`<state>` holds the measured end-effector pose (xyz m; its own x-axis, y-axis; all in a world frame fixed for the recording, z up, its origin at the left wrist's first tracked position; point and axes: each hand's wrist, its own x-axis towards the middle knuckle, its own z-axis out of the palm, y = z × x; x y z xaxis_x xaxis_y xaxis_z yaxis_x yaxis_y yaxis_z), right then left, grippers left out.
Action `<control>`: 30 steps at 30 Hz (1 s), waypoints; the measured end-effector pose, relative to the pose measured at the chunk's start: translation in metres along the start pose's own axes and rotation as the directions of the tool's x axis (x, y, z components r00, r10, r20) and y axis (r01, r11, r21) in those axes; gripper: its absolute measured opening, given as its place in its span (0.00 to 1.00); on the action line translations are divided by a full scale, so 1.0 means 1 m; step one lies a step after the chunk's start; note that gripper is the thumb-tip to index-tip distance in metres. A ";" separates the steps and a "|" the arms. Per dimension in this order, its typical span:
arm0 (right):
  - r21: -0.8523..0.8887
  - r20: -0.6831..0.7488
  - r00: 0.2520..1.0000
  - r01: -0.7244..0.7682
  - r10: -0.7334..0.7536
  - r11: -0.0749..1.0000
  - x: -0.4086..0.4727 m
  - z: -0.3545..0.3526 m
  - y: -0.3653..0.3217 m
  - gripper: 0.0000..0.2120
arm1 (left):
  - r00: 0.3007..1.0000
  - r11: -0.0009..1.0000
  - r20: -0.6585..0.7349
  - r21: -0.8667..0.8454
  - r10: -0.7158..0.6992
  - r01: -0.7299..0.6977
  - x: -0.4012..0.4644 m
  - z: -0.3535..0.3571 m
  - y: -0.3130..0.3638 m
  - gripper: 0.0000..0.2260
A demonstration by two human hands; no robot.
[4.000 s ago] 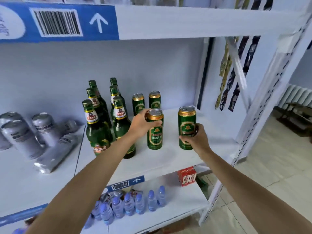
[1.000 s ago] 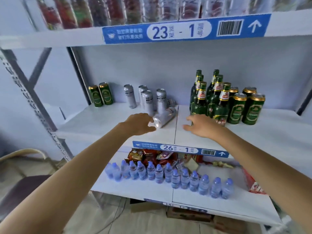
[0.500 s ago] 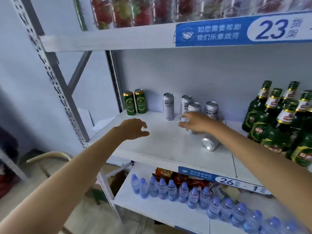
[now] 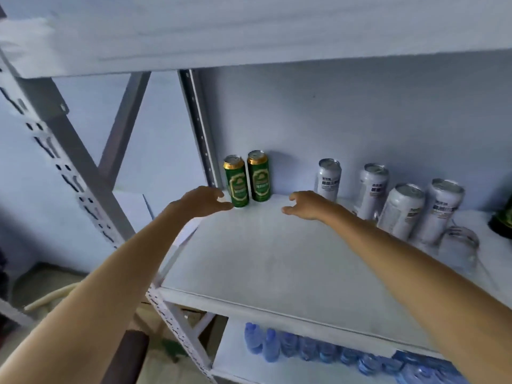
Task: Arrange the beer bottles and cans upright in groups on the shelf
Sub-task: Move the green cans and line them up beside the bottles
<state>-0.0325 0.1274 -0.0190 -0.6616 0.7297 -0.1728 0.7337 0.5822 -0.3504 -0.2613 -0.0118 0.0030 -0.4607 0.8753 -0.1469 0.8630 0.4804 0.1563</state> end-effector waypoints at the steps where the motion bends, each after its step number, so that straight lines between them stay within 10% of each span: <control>1: 0.016 -0.007 1.000 -0.019 0.019 1.000 0.016 0.002 -0.003 0.28 | 1.000 1.000 -0.003 -0.009 0.005 -0.005 0.019 -0.003 -0.006 0.26; 10: 0.301 -0.045 0.990 -0.116 0.136 0.946 0.133 0.033 -0.016 0.33 | 0.991 0.801 -0.083 -0.597 -0.101 0.032 0.125 -0.002 -0.008 0.46; 30: 0.685 -0.218 0.956 0.007 0.195 0.728 0.144 0.074 -0.021 0.28 | 0.970 0.725 -0.235 -0.678 -0.059 -0.120 0.134 0.013 -0.002 0.29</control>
<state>-0.1553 0.1937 -0.1048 -0.4555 0.8896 -0.0335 0.4235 0.1835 -0.8871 -0.3224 0.1035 -0.0293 -0.5467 0.8337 0.0779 0.5405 0.2804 0.7932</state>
